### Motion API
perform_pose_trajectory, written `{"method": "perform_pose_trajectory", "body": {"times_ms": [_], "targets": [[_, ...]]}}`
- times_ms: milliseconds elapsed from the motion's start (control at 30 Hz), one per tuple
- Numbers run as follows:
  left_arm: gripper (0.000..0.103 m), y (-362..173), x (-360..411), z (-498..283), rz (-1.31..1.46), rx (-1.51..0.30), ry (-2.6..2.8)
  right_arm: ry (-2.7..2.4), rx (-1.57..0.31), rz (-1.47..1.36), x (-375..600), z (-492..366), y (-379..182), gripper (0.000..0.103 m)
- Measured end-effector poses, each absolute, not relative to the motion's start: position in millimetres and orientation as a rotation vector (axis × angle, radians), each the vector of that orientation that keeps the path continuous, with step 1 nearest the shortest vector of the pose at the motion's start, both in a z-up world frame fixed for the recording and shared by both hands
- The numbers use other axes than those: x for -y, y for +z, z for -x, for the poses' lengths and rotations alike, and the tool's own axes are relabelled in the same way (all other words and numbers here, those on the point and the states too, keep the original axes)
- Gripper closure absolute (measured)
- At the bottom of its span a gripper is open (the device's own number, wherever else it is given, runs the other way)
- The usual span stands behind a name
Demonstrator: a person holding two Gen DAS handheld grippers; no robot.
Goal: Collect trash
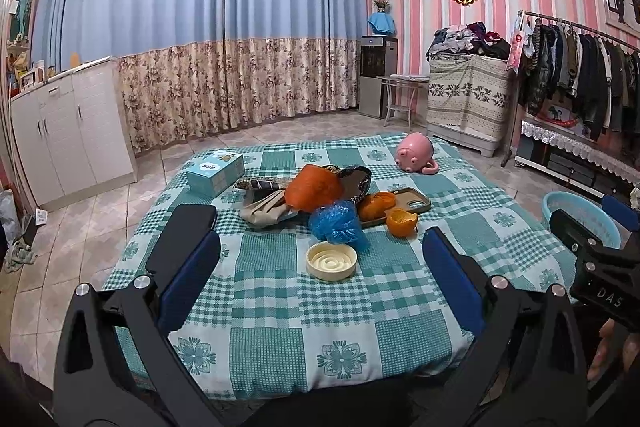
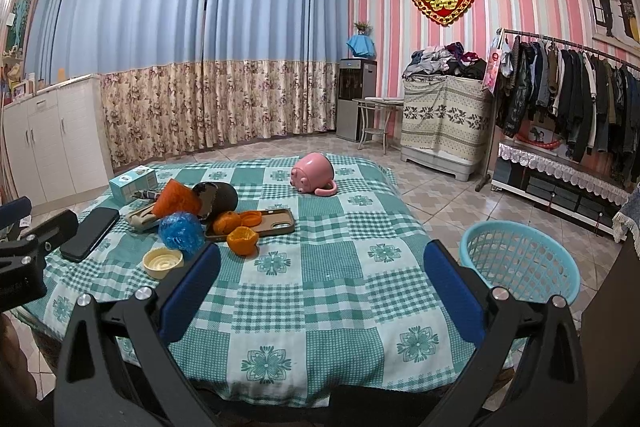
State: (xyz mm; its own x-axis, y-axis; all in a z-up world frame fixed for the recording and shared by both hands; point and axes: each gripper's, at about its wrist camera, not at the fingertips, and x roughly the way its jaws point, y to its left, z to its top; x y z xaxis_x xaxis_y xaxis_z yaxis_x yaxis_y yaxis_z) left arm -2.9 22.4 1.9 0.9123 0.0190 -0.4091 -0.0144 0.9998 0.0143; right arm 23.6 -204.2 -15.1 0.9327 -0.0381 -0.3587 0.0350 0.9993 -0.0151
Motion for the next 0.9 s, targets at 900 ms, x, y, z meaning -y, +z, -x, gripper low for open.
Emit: {"method": "perform_pose_trajectory", "body": {"times_ms": [900], "targets": [[0.005,-10.5,-28.7,-12.2,-0.014,-0.448,0.03,-0.048,-0.392,0.022,208.3,-34.6,-34.1,0.004]]}}
